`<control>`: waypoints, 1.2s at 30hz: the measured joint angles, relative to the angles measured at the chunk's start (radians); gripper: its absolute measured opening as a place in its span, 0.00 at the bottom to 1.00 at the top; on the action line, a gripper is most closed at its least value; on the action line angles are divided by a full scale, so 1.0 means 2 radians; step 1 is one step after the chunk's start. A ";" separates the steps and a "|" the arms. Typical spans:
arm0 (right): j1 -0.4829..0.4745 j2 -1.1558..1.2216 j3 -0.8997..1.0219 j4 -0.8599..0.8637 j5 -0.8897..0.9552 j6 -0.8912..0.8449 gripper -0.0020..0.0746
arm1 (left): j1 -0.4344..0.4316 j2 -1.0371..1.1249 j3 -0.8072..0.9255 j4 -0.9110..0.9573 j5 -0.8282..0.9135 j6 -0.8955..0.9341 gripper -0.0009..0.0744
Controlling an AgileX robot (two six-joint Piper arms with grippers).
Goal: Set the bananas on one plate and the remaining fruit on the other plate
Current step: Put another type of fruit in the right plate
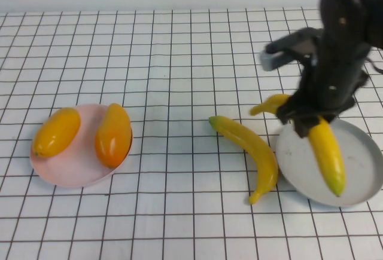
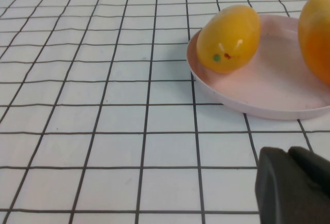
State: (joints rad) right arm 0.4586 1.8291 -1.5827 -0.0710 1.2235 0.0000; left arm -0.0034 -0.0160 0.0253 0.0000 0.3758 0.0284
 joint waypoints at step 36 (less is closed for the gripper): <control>0.002 0.040 -0.030 0.019 -0.044 -0.054 0.67 | 0.000 0.000 0.000 0.000 0.000 0.000 0.01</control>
State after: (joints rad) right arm 0.4630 1.9099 -1.6421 -0.0325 1.1360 -0.1081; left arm -0.0034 -0.0160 0.0253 0.0000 0.3758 0.0284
